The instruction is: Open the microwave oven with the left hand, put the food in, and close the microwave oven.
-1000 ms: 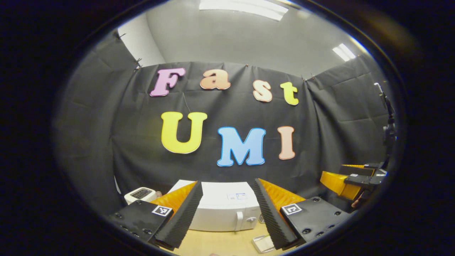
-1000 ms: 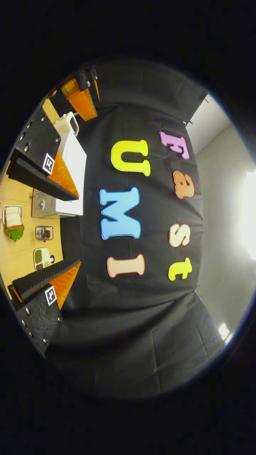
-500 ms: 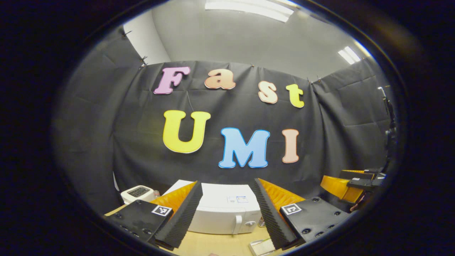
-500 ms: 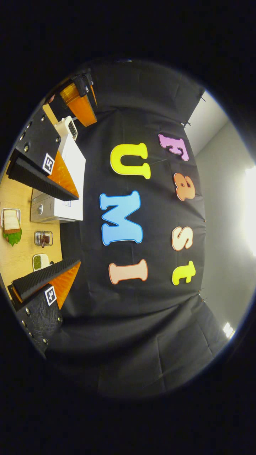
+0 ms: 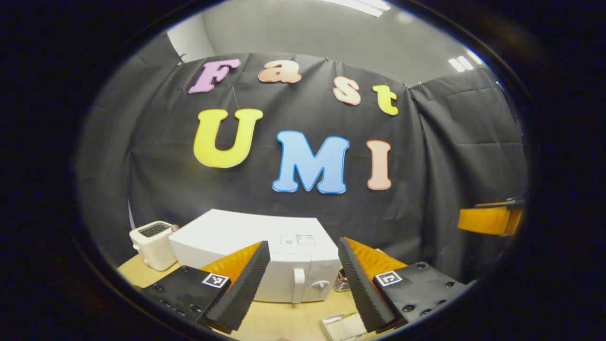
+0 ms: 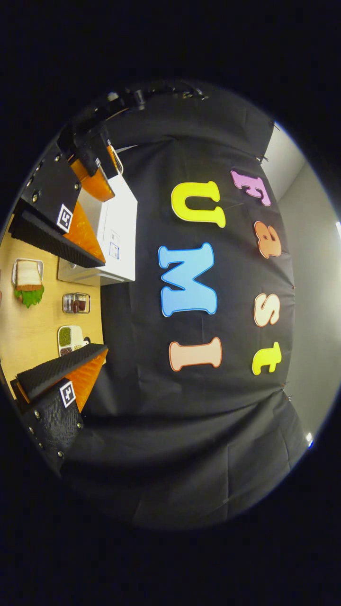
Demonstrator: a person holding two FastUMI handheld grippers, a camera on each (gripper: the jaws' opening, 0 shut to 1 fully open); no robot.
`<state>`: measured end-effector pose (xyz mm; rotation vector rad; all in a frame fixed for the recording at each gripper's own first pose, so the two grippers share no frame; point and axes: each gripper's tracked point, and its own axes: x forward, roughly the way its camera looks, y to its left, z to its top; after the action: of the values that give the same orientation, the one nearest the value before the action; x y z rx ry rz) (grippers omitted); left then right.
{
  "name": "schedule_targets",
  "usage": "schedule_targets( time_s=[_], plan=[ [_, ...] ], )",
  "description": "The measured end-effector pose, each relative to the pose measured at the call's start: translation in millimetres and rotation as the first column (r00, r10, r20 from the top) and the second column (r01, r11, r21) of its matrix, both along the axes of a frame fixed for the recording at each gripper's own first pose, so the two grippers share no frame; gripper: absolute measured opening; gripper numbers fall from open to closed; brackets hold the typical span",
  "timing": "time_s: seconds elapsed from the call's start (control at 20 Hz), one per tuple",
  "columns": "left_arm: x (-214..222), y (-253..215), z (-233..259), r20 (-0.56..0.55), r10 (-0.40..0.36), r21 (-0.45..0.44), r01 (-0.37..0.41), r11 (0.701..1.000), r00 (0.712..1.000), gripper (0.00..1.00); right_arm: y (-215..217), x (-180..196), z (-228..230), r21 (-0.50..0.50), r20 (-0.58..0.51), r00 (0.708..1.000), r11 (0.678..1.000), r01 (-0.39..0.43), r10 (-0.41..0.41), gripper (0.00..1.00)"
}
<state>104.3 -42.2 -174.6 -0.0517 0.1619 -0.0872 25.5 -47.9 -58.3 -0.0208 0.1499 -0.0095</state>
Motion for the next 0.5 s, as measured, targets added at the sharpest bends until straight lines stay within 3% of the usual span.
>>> schedule_targets(
  time_s=[0.5],
  plan=[
    [67, 5, -171, -0.232, 0.064, 0.008, -0.064, 0.998, 0.971, 0.96, -30, 21, -29, -0.023, -0.085, 0.996, 1.000, -0.018, 0.016, 0.98]
  ],
)
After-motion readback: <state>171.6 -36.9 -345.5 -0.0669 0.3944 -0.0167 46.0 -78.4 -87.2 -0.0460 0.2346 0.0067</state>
